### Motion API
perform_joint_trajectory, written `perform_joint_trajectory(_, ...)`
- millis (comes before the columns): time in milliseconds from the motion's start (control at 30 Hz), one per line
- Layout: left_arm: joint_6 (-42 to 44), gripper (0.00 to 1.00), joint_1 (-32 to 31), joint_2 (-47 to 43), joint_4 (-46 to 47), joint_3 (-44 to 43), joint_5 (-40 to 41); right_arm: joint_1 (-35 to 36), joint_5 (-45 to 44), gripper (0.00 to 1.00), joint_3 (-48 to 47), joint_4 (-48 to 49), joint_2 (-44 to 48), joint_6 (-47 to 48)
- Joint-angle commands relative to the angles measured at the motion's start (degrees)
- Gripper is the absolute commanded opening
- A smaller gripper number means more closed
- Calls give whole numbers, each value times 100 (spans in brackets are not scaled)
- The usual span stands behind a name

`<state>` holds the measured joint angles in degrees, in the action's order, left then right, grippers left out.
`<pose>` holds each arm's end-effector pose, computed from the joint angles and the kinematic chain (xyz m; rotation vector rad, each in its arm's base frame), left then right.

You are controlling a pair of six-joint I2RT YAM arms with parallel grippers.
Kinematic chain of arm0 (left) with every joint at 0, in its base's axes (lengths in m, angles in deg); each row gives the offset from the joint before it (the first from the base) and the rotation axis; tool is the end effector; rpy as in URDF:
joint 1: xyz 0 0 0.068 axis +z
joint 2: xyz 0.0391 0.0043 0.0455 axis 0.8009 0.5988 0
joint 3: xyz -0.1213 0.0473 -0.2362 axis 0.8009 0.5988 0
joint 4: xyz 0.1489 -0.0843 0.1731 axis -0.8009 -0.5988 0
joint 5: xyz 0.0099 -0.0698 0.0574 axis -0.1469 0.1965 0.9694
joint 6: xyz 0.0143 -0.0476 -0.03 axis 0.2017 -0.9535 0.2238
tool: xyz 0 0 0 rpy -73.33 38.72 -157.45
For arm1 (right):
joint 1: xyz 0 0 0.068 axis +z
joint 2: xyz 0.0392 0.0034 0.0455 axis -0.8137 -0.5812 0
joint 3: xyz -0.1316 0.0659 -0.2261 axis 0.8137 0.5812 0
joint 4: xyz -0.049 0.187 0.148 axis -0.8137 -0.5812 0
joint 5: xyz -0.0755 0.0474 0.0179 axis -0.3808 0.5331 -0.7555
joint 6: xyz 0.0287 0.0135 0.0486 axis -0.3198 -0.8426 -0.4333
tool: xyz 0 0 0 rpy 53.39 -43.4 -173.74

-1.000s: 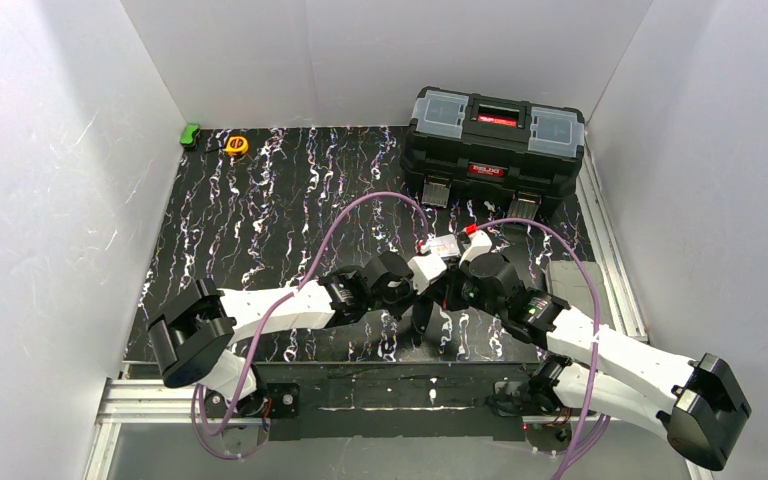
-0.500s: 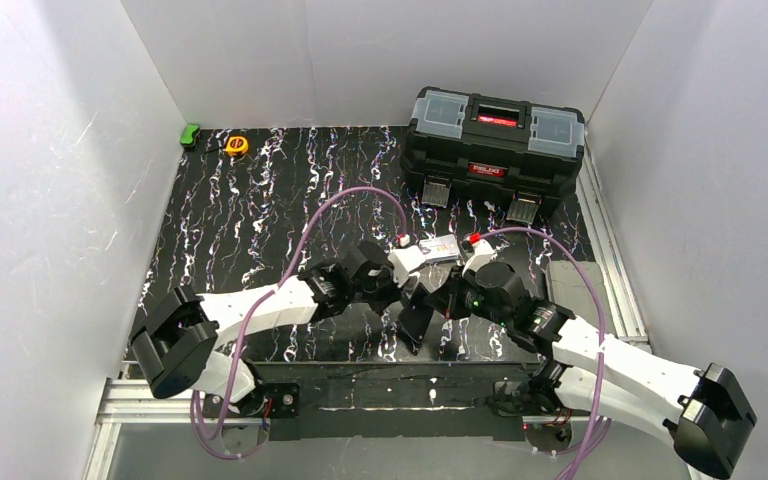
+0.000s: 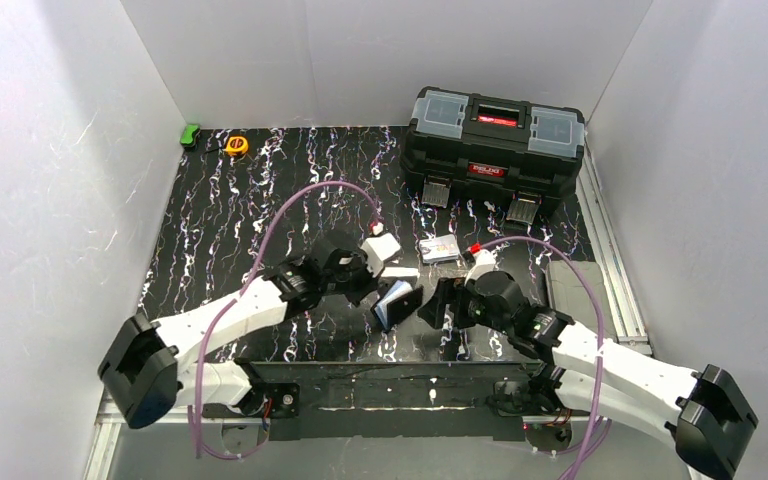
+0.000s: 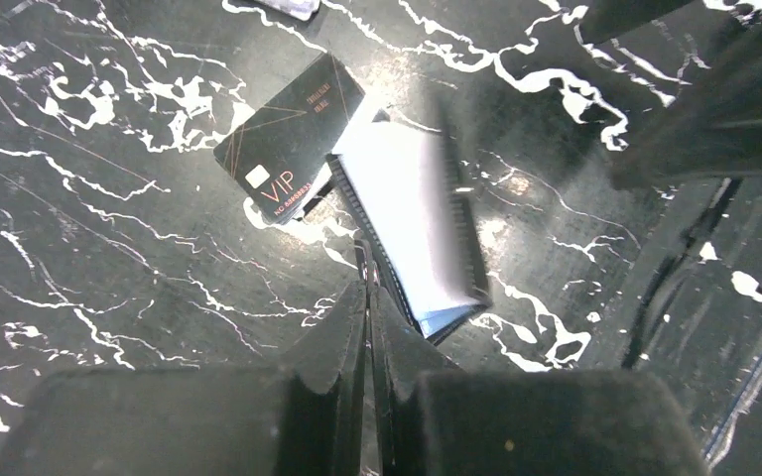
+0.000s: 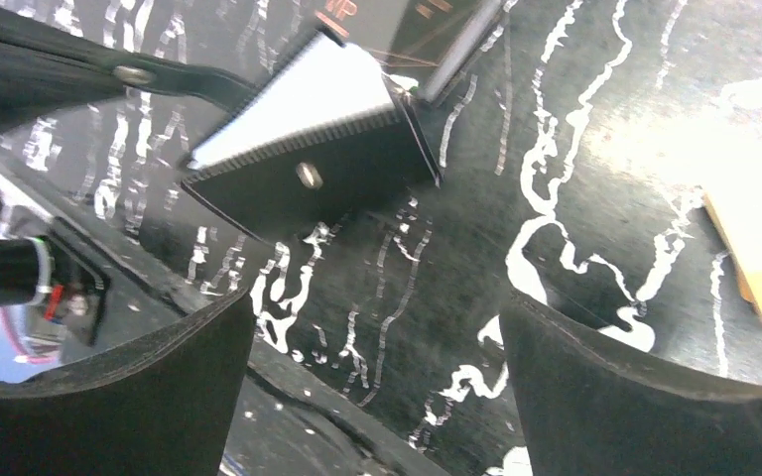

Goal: Put the credit cards into the card holder
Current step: Open the card holder at the center of the board.

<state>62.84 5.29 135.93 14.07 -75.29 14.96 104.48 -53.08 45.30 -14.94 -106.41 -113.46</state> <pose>0.1692 -0.1974 0.2468 1.0905 1.8946 -0.5862 0.1127 0.1293 0.2040 -0.1364 2.1689 0.8715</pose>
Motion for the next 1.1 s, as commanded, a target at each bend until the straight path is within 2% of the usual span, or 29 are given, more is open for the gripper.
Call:
perform_joint_trajectory(0, 182, 0, 24, -667, -546, -159, -320, 34, -398, 98, -399, -493, -147, 225)
perform_joint_trajectory(100, 176, 0, 25, -924, -800, -353, -501, 33, -540, 98, -647, -681, -60, 343)
perform_joint_trajectory(200, 421, 0, 24, -1101, -1218, -759, -1318, 34, -492, 98, -1104, -756, 244, 700)
perform_joint_trajectory(300, 668, 0, 24, -1198, -1428, -745, -1777, 42, 387, 92, -1271, -317, 221, 1809)
perform_joint_trajectory(333, 787, 0, 25, -1249, -1523, -779, -2030, 42, 958, 92, -1154, 161, 322, 2376)
perform_joint_trajectory(367, 956, 0, 21, -1241, -1628, -869, -2215, 42, 1371, 93, -1058, 550, 412, 2874)
perform_joint_trajectory(433, 1035, 0, 22, -1166, -1728, -1030, -2231, 39, 1752, 96, -1138, 416, 296, 3261)
perform_joint_trajectory(533, 912, 0, 21, -1217, -1721, -928, -2066, 43, 1627, 97, -860, 383, 194, 3007)
perform_joint_trajectory(733, 621, 0, 37, -1386, -1566, -417, -1056, 43, 1223, 98, -273, 346, 444, 2316)
perform_joint_trajectory(867, 530, 0, 50, -1382, -1535, -414, -1148, 42, 1207, 99, 230, 873, 632, 2031)
perform_joint_trajectory(967, 411, 0, 59, -1252, -1653, -478, -998, 43, 1171, 98, 245, 1037, 405, 1866)
perform_joint_trajectory(1067, 236, 0, 61, -1289, -1601, -255, -609, 43, 1236, 98, 0, 912, -201, 1603)
